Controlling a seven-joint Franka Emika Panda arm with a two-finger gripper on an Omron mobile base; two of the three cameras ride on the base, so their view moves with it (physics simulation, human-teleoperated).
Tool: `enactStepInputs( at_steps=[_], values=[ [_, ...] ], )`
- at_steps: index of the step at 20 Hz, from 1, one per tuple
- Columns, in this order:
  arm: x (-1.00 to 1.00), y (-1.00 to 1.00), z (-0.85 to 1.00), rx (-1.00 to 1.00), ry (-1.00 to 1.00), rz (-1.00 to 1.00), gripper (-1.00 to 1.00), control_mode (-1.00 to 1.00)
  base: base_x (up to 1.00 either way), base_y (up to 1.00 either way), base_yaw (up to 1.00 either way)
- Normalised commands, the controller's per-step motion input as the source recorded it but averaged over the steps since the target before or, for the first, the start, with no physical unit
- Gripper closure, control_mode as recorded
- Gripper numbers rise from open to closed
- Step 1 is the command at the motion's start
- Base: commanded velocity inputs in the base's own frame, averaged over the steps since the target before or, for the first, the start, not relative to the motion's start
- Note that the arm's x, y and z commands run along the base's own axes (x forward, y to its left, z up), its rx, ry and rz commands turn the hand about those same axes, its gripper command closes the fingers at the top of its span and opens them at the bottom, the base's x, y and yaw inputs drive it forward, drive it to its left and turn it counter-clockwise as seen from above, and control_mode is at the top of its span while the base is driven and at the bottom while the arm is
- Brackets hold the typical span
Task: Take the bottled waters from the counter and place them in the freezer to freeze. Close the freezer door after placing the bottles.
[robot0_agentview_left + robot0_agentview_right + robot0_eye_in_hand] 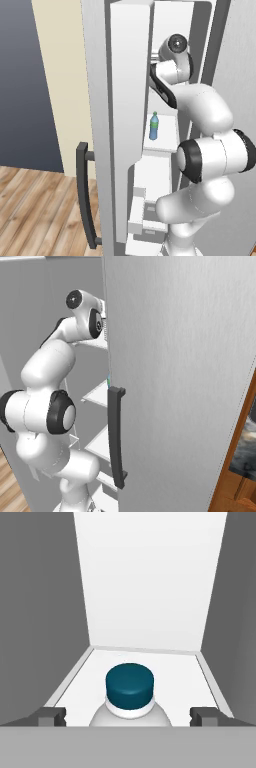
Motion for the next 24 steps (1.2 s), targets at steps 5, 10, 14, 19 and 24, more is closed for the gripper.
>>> enactStepInputs(
  at_steps=[5,10,14,19,24],
  values=[
    [-0.15,0.05,0.01,0.0,-0.09,0.0,-1.0,-1.0,0.0,0.0,0.0],
    [-0.1,0.1,0.09,0.0,-0.04,0.0,-1.0,-1.0,0.0,0.0,0.0],
    [-0.1,0.08,0.21,0.0,0.0,0.0,-1.0,-1.0,0.0,0.0,0.0],
    [-0.21,0.0,0.26,0.0,0.0,0.0,-1.0,-1.0,0.0,0.0,0.0],
    [-0.45,0.0,0.11,0.02,0.01,0.0,-1.0,-1.0,0.0,0.0,0.0]
  ],
)
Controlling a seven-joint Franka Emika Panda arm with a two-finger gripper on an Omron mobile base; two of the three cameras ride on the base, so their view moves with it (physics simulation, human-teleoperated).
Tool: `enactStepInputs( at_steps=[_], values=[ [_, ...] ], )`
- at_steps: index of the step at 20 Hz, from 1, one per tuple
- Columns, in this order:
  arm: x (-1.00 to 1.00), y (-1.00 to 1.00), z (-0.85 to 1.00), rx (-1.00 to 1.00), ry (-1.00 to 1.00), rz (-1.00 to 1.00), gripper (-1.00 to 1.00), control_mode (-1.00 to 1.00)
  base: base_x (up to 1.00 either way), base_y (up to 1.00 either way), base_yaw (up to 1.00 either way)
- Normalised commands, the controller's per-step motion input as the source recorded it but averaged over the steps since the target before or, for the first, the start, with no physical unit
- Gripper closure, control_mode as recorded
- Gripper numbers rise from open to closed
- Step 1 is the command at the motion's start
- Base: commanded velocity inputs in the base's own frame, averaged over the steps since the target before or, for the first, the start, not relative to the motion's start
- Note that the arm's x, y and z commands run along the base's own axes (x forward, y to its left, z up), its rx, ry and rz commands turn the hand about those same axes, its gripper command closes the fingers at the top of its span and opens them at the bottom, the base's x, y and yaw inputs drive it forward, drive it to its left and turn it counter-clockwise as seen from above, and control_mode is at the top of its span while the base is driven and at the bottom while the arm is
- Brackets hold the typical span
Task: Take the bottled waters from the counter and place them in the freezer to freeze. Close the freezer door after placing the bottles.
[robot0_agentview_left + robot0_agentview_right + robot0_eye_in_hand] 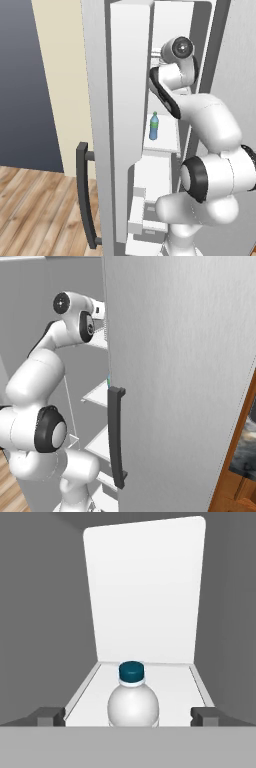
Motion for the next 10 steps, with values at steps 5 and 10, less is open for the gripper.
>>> enactStepInputs(
  at_steps=[5,10],
  values=[
    [-0.64,0.02,0.0,0.03,0.1,0.0,-1.0,-1.0,0.0,0.0,0.0],
    [-0.97,0.08,0.0,0.03,0.03,0.02,-1.0,-1.0,0.0,0.0,0.0]
  ],
)
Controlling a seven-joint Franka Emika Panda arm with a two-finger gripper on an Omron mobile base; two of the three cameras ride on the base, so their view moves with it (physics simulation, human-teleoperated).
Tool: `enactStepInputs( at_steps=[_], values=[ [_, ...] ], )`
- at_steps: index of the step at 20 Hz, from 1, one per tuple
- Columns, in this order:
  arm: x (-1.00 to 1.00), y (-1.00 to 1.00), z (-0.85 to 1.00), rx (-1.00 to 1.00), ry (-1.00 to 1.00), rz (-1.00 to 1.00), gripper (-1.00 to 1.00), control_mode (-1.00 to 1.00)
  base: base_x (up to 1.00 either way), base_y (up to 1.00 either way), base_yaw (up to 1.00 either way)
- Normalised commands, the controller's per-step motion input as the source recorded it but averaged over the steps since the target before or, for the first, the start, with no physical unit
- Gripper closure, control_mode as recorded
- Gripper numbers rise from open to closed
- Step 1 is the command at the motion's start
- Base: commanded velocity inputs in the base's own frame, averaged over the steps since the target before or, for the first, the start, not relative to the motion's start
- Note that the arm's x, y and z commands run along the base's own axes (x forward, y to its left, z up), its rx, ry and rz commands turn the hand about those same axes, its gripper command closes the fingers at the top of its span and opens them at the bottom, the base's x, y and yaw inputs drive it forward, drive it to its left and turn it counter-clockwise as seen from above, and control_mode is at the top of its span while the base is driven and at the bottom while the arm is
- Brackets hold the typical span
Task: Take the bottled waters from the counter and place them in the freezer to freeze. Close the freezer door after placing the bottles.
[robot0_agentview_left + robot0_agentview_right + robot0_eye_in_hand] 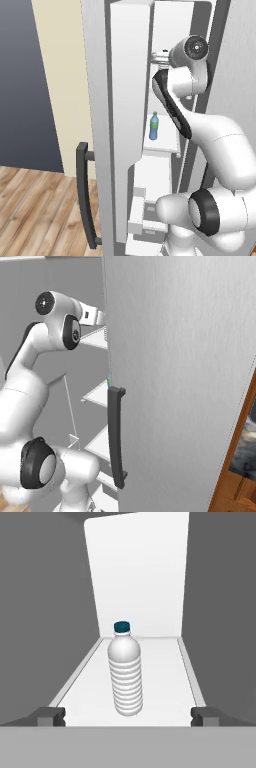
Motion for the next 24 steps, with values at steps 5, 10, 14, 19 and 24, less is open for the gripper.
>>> enactStepInputs(
  at_steps=[5,10,14,19,24],
  values=[
    [-1.0,0.02,0.0,0.05,0.0,0.01,-1.0,-1.0,0.0,0.0,0.0],
    [-1.0,0.0,-0.06,0.05,0.07,0.0,-1.0,-1.0,0.0,0.0,0.0],
    [-0.9,0.0,-0.2,0.03,0.14,0.0,-1.0,-1.0,0.0,0.0,0.0],
    [-0.29,0.0,-0.62,0.01,0.3,0.0,-1.0,-1.0,0.0,0.0,0.0],
    [-0.16,0.0,-0.59,0.03,0.33,0.0,-1.0,-1.0,0.0,0.0,0.0]
  ],
)
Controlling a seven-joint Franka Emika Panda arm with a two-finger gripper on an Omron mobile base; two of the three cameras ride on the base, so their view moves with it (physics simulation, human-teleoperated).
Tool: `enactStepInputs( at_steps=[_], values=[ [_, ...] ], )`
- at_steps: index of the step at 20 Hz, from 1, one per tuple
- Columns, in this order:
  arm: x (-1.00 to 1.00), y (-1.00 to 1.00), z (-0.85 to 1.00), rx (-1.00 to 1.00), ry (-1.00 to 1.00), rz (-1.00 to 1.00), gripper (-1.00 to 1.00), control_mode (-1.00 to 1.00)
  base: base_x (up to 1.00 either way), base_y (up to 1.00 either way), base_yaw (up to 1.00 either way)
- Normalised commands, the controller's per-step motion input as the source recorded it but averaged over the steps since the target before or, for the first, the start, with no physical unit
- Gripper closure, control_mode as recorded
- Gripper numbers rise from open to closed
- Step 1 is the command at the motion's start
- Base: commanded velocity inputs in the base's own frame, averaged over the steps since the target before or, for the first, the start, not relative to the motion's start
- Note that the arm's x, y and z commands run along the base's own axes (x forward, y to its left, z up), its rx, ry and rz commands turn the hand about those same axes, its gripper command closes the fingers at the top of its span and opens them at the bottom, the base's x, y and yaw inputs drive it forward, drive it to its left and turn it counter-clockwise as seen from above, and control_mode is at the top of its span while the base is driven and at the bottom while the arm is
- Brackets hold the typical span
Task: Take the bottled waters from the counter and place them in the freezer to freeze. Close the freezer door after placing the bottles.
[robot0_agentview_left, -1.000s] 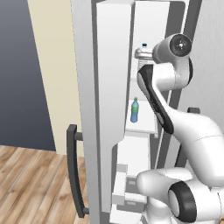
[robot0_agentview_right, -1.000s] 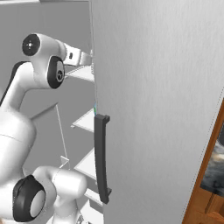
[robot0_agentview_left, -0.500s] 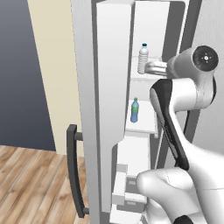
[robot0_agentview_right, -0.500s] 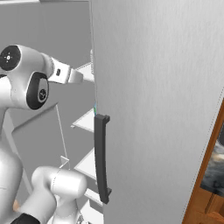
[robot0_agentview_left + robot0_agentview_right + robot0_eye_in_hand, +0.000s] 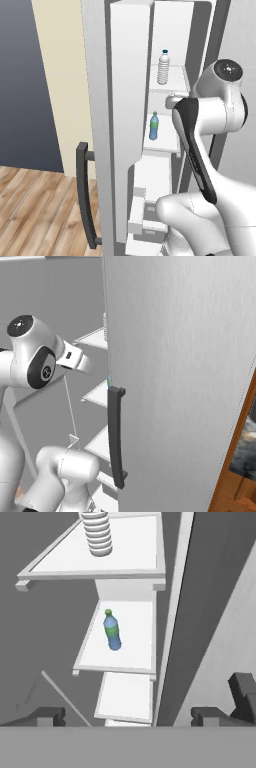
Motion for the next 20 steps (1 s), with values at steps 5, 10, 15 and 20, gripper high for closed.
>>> enactStepInputs(
  at_steps=[5,10,15,20],
  values=[
    [-0.49,0.0,-0.14,0.06,0.23,0.04,-1.0,-1.0,0.0,0.0,0.0],
    [-0.8,0.0,-0.12,0.0,0.21,0.01,-1.0,-1.0,0.0,0.0,0.0],
    [-0.85,0.0,-0.26,0.0,0.15,0.01,-1.0,-1.0,0.0,0.0,0.0],
    [-0.83,-0.03,-0.33,0.0,0.1,0.01,-1.0,-1.0,0.0,0.0,0.0]
  ],
)
